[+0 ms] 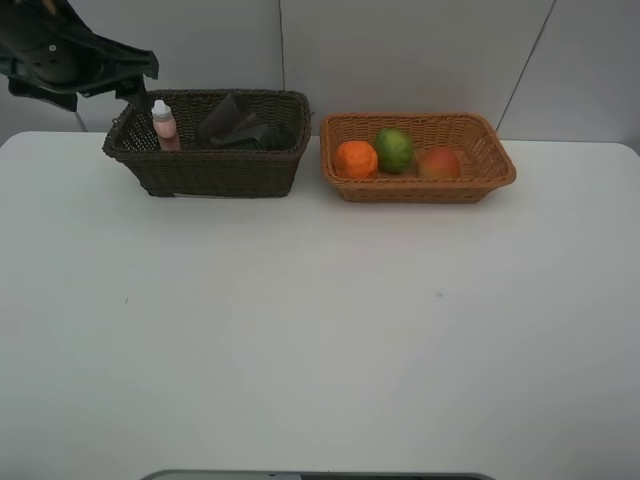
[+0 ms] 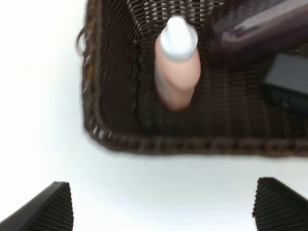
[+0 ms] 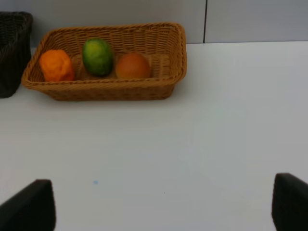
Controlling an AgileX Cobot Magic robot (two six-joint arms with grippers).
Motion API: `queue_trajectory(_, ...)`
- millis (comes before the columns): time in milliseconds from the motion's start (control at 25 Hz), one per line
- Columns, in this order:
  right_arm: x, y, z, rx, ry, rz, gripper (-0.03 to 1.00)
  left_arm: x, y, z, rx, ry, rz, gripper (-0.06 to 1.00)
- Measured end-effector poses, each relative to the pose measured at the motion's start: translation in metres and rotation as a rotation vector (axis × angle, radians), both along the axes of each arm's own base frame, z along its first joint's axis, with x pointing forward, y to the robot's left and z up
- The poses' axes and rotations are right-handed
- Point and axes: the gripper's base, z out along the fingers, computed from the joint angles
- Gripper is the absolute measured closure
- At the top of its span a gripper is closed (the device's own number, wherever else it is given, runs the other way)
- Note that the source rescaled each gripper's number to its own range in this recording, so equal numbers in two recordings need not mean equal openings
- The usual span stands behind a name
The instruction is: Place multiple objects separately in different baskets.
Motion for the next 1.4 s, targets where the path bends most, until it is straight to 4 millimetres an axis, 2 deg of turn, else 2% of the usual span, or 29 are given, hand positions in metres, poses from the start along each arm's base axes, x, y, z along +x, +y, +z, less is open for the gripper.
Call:
queue_trajectory(200,0.0,0.0,0.0,0.0,0.0,0.0,-0.03,-0.077,0.02,0.038,0.001,-0.119,-0.029,-0.01)
queue_trajectory(320,0.0,0.0,0.0,0.0,0.0,0.0,-0.03,-0.124,0.033,0.054,0.022,-0.17,-0.039,-0.01)
queue_trajectory(600,0.0,0.0,0.0,0.0,0.0,0.0,-0.03,-0.224,0.058,0.08,0.053,-0.25,-0.085,-0.01)
queue_trajectory(760,0.0,0.0,0.0,0.0,0.0,0.0,-0.03,-0.265,0.062,0.085,0.004,-0.281,-0.141,-0.01)
queue_trajectory(960,0.0,0.0,0.0,0.0,0.0,0.0,-0.03,-0.299,0.066,0.08,-0.04,-0.266,-0.161,-0.01)
queue_trajectory(1120,0.0,0.0,0.0,0.0,0.0,0.0,-0.03,-0.313,0.07,0.074,-0.037,-0.242,-0.157,-0.01)
queue_trajectory(1200,0.0,0.0,0.0,0.0,0.0,0.0,-0.03,-0.316,0.07,0.065,-0.035,-0.236,-0.157,-0.01)
queue_trajectory(1400,0.0,0.0,0.0,0.0,0.0,0.0,-0.03,-0.321,0.072,0.03,-0.028,-0.198,-0.158,-0.01)
